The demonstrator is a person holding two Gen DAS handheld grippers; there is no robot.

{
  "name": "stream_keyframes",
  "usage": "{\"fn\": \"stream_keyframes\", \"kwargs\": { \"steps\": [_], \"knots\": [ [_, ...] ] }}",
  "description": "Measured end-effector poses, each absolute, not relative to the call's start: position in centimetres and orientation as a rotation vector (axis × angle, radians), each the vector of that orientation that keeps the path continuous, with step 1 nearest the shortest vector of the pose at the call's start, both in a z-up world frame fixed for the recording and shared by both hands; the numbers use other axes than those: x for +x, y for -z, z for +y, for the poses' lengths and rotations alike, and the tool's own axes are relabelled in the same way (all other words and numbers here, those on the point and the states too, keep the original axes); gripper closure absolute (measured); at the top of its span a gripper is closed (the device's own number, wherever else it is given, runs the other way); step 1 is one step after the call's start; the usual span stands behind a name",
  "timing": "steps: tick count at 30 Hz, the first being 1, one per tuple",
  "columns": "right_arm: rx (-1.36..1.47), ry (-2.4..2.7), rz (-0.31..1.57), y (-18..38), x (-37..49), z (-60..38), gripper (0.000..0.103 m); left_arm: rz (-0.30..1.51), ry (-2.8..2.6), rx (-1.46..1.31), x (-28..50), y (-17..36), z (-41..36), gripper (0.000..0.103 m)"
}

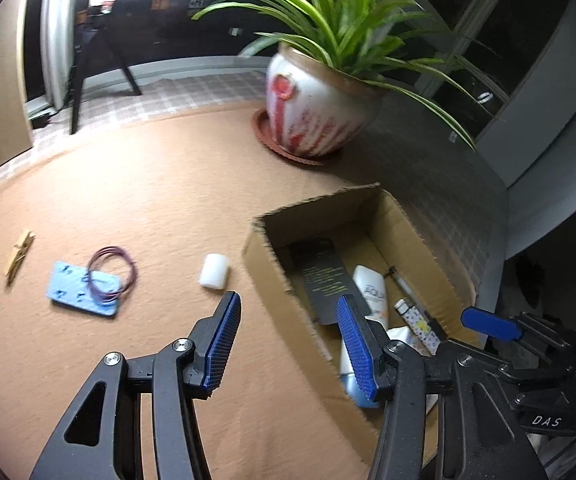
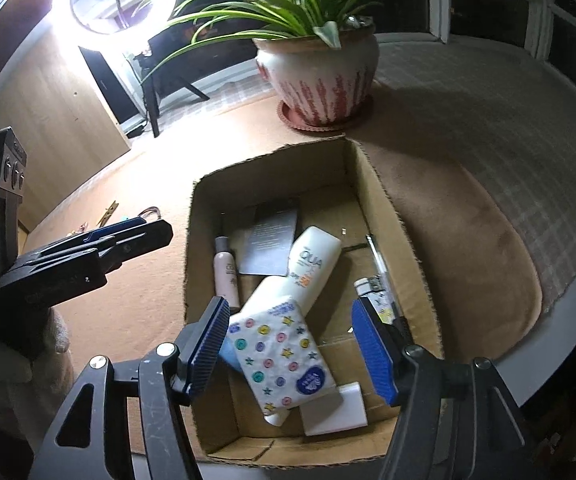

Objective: Organize objects
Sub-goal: 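Open both tools to drop the lotion bottle and pen into the box, then move the left tool to the blue round lid and grasp it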

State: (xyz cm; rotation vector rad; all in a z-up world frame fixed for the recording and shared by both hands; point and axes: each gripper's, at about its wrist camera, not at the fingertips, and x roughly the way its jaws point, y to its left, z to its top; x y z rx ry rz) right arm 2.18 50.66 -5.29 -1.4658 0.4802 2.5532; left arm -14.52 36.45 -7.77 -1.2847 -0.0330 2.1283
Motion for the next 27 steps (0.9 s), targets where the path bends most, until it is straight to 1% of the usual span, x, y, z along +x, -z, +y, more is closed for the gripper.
{"fn": "stream_keyframes", "kwargs": {
  "steps": [11,23,27],
  "knots": [
    [-1.537,-2.633,0.44,5.2,-0.3,46.1,0.043,-0.114,-2.235,-1.348,-15.3,8.1,28.1,0.049],
    [-1.637,-2.716,0.417,5.7,-4.3,40.2,0.043,-0.257,-2.353,-1.456,-16.5,9.5,16.2,0.049],
    [-1.673,-2.736,0.409,6.0,-5.9,38.5,0.043,-0.268,-2.391,-1.48,-16.9,10.0,12.9,0.049]
  ]
}}
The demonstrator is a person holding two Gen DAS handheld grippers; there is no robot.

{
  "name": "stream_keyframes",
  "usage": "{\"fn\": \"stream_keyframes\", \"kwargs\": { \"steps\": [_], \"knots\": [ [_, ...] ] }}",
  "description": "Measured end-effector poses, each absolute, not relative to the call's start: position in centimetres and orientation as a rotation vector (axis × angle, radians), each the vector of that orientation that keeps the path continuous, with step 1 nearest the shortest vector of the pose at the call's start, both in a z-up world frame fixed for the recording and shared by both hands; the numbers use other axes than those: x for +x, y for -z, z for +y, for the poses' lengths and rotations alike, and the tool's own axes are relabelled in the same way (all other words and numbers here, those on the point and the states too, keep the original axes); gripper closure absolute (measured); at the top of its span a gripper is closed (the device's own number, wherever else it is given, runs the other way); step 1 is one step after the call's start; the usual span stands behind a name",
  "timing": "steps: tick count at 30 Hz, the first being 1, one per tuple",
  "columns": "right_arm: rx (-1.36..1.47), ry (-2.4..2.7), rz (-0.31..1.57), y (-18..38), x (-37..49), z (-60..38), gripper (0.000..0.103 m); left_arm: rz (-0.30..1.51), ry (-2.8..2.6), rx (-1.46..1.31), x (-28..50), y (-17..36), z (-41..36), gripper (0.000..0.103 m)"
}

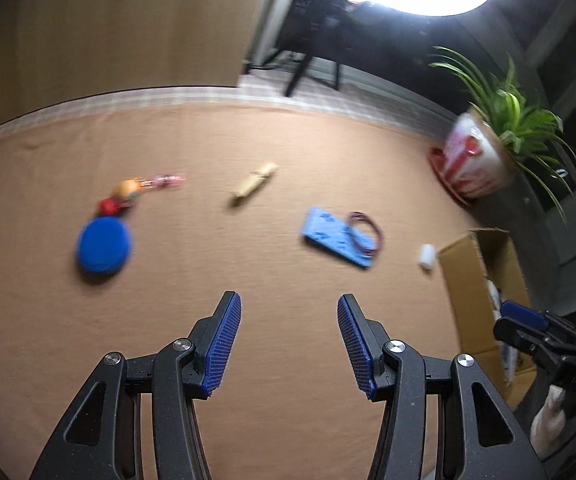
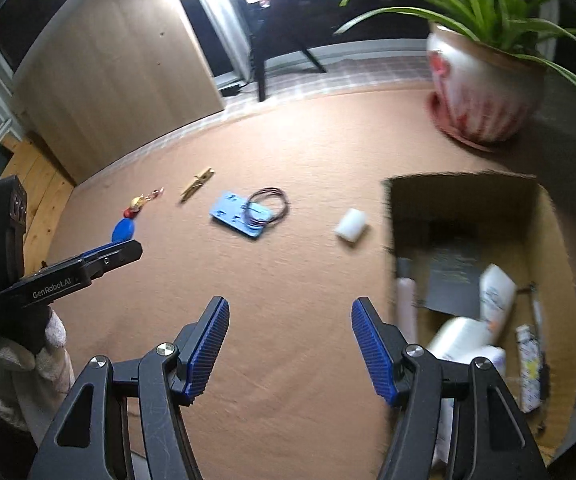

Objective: Organize objects
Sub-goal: 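Move the left tool to the blue round lid and grasp it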

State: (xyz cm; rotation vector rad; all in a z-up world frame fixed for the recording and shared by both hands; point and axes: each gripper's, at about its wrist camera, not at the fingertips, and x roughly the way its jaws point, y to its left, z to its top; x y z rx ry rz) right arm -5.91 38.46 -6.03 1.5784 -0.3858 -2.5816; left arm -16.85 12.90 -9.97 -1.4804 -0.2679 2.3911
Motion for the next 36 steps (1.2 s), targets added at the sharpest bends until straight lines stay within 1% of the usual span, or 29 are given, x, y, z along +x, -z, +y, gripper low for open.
{"fn": "stream_keyframes", "kwargs": {
  "steps": [9,15,28,36],
  "knots": [
    [1.581,2.499,-0.445,6.8,-9.2,35.9,0.043,-0.29,-2.476,-1.542,-18.9,11.7,5.8,0.049],
    [1.6,2.464,-0.48,7.8,-10.7,35.2,0.043,-0.323,-2.512,-1.583,-21.3,13.1,3.0,0.049],
    [1.626,2.442,-0.49,8.5,-14.8,34.4,0.043,-0.318,-2.525,-1.649,-24.5,15.3,2.0,0.049],
    [1.682,2.379,-0.491,10.3,-19.0,31.9,0.043,-0.241,-2.542,-1.634,-25.2,15.5,2.7,0.049]
  ]
}}
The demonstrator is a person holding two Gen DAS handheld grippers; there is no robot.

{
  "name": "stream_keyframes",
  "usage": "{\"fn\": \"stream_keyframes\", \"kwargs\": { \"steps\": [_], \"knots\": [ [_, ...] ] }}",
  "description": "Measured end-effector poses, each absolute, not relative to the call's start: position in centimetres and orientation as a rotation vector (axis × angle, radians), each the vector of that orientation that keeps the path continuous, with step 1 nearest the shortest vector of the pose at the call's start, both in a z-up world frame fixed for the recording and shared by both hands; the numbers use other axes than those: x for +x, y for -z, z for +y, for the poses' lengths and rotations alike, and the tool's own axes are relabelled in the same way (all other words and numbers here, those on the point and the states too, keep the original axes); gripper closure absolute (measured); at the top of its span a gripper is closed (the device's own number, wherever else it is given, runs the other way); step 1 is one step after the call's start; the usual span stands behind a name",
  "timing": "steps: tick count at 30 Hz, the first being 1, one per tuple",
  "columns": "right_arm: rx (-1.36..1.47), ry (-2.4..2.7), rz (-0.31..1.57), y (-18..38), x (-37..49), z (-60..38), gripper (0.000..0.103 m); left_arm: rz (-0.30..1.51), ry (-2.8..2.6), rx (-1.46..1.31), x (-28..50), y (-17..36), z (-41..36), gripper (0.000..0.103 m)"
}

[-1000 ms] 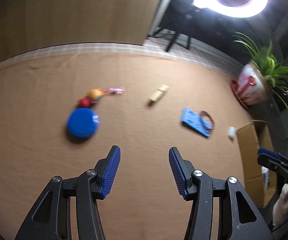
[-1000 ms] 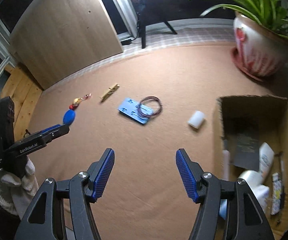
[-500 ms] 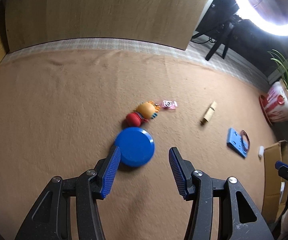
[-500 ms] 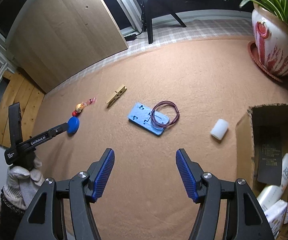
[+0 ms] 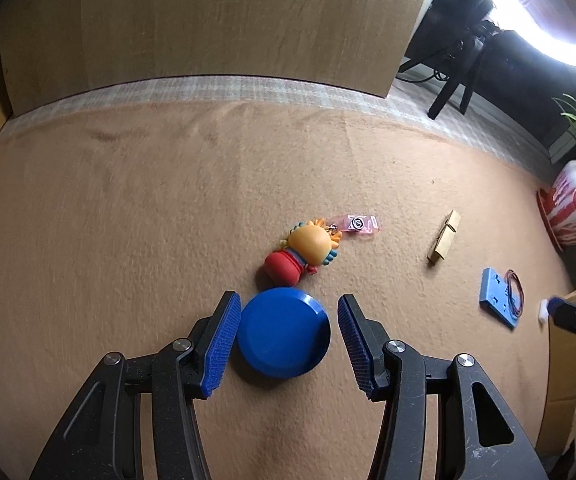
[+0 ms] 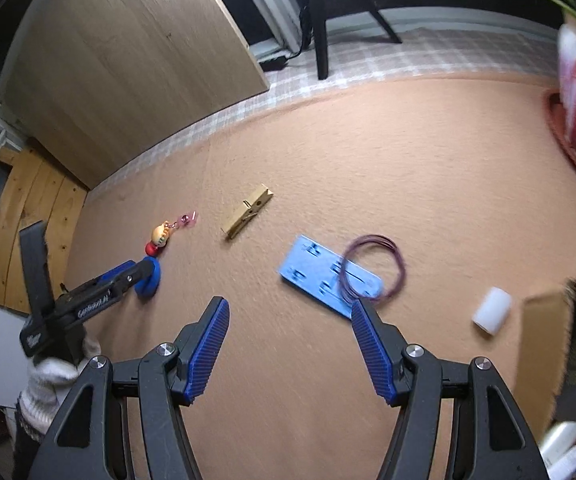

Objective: Organize objects
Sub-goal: 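Move the left tool to the blue round lid and grasp it, then grasp the wooden clothespin with the right tool while the left tool holds the lid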

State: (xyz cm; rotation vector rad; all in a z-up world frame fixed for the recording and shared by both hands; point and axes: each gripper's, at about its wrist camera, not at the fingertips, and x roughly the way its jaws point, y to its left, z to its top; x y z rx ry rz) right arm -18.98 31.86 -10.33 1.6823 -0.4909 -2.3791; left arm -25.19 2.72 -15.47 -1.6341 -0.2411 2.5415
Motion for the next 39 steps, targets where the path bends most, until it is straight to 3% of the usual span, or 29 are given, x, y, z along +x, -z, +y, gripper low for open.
{"fn": "stream_keyframes", "kwargs": {
  "steps": [23,27,34,39],
  "knots": [
    [1.802,2.369,-0.45,15.0,-27.6,26.6,0.044,-0.25,-2.464,-1.611,-22.8,16.2,2.7,0.054],
    [1.815,2.397,-0.433,15.7,-28.8,26.2,0.05,-0.276,-2.464,-1.599,-20.9,16.2,2.3,0.055],
    [1.82,2.378,-0.237,15.7,-29.1,23.6,0.081,-0.281,-2.47,-1.582,-19.4,16.3,2.2,0.055],
    [1.763,2.342,-0.084,15.7,-27.1,21.7,0.088,-0.278,-2.473,-1.578,-18.7,16.3,2.4,0.055]
  ]
}}
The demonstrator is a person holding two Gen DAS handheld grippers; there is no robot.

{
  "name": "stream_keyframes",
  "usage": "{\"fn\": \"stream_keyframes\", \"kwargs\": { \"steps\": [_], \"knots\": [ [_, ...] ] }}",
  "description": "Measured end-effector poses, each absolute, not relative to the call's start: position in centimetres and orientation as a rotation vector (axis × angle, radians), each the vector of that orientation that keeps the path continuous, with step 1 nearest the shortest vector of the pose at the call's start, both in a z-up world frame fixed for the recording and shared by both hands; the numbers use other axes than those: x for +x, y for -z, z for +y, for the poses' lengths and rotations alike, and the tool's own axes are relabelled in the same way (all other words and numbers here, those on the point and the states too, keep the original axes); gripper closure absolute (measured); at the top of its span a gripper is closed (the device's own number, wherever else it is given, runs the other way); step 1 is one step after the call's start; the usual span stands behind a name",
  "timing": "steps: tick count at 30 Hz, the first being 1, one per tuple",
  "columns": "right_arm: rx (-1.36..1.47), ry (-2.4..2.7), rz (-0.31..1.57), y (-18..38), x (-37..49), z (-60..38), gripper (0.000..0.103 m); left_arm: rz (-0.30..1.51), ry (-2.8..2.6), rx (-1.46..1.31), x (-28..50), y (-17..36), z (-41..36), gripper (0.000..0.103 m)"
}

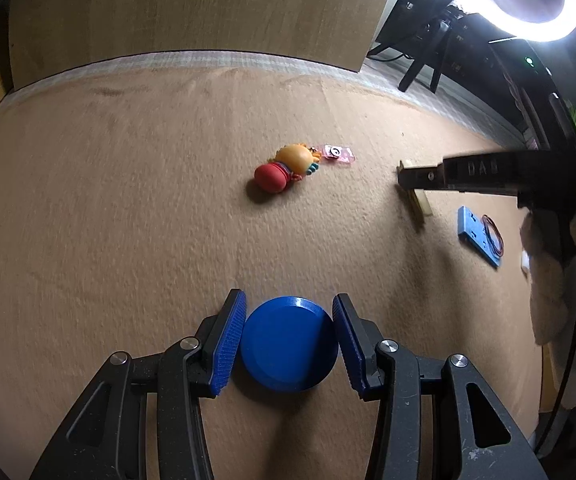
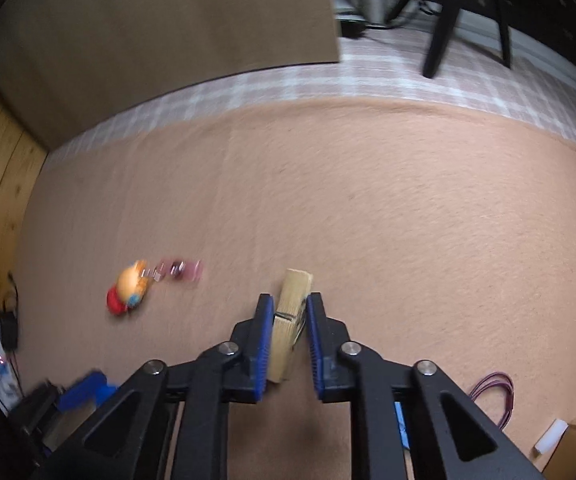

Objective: Organize objects
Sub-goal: 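Grasp the wooden clothespin with the right tool while the left tool holds the lid, then carry the blue lid and clothespin in both tools over the box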

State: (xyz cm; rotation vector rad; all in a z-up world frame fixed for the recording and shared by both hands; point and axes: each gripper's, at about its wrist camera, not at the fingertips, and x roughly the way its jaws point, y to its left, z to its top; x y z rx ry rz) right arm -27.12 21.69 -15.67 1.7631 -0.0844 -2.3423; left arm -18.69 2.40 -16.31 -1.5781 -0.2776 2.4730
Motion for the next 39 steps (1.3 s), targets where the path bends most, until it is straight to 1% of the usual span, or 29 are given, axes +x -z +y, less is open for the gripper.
{"fn": "stream_keyframes", "kwargs": {
  "steps": [1,3,7,12,18,22,28,32,36,39],
  "knots": [
    [1.763,2.33,-0.055,15.7,-26.7,21.4,0.09,-0.277,-2.472,-1.577,-18.5,16.3,2.4,0.055],
    [1.738,2.311,0.013,15.7,-25.1,20.8,0.09,-0.263,-2.473,-1.569,-17.9,16.3,2.7,0.055],
    [1.706,2.285,0.075,15.6,-21.8,20.4,0.09,-0.252,-2.466,-1.568,-16.7,16.3,3.0,0.055],
    [1.703,2.245,-0.003,15.5,-17.2,21.9,0.091,-0.233,-2.455,-1.563,-14.9,16.3,4.2,0.055],
    [1.694,2.254,-0.082,15.4,-11.9,24.1,0.092,-0.167,-2.407,-1.552,-12.6,16.2,6.7,0.055],
    [1.701,2.278,-0.077,15.2,-9.1,24.6,0.092,-0.139,-2.365,-1.54,-10.8,16.1,8.5,0.055],
    [1.723,2.301,-0.12,15.3,-6.3,25.6,0.092,-0.064,-2.349,-1.51,-8.5,15.9,10.5,0.054],
    [1.733,2.314,-0.119,15.2,-5.6,26.0,0.092,-0.038,-2.352,-1.53,-7.7,15.7,10.3,0.049],
    [1.731,2.326,-0.077,15.0,-5.1,26.1,0.092,-0.025,-2.369,-1.548,-6.8,15.7,10.1,0.043],
    [1.727,2.333,-0.065,15.0,-5.0,26.0,0.091,-0.021,-2.381,-1.546,-6.2,15.8,10.0,0.043]
  ]
}}
